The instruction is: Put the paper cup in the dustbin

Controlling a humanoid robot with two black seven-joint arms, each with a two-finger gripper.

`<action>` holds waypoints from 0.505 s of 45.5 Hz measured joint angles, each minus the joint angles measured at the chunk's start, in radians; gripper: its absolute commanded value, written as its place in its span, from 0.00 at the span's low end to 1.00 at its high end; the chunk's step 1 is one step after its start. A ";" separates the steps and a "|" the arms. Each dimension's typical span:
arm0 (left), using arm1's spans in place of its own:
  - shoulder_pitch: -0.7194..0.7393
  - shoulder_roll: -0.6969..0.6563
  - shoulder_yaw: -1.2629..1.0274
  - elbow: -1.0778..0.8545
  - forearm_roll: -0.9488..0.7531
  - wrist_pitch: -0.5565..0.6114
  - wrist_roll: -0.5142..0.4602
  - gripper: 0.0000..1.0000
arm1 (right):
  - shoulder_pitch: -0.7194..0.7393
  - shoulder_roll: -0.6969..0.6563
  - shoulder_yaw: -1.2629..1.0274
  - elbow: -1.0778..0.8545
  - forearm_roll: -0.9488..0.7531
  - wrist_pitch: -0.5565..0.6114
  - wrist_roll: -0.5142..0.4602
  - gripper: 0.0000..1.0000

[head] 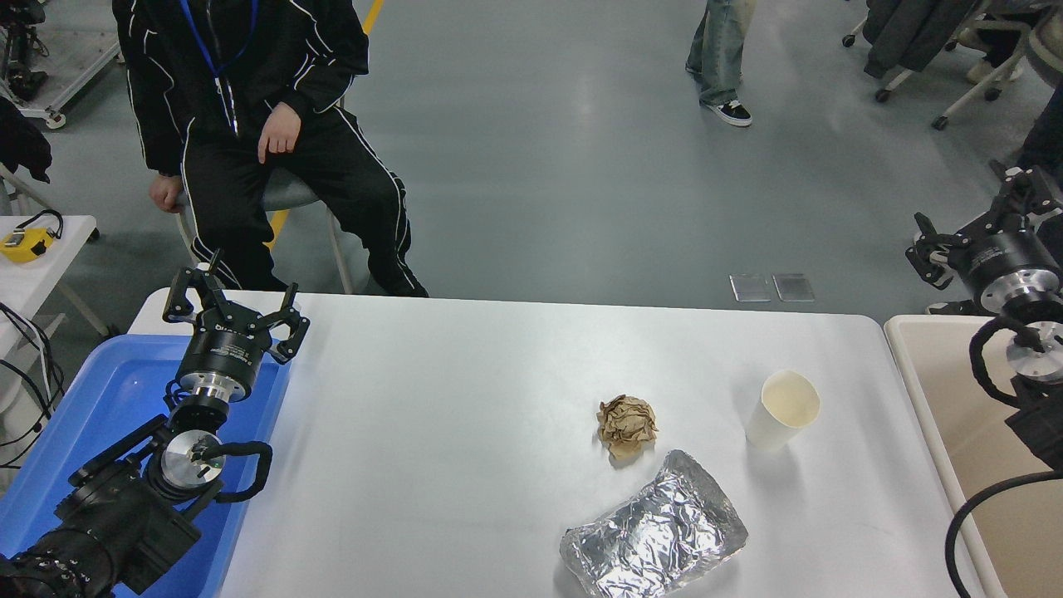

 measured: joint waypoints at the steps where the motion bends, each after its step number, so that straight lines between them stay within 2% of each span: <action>1: 0.000 0.000 0.000 0.000 0.000 0.000 0.000 1.00 | 0.002 -0.002 -0.016 -0.001 -0.007 0.000 0.000 0.99; 8: 0.000 0.000 0.000 0.000 0.000 0.000 0.000 1.00 | 0.038 -0.007 -0.220 -0.005 -0.124 0.004 0.000 0.99; 12: 0.000 0.000 0.000 0.000 0.000 0.000 0.000 1.00 | 0.082 -0.008 -0.426 -0.006 -0.231 0.006 0.001 0.99; 23: 0.000 0.000 0.000 0.000 0.000 0.000 0.000 1.00 | 0.204 -0.007 -0.819 -0.003 -0.381 0.014 0.037 0.99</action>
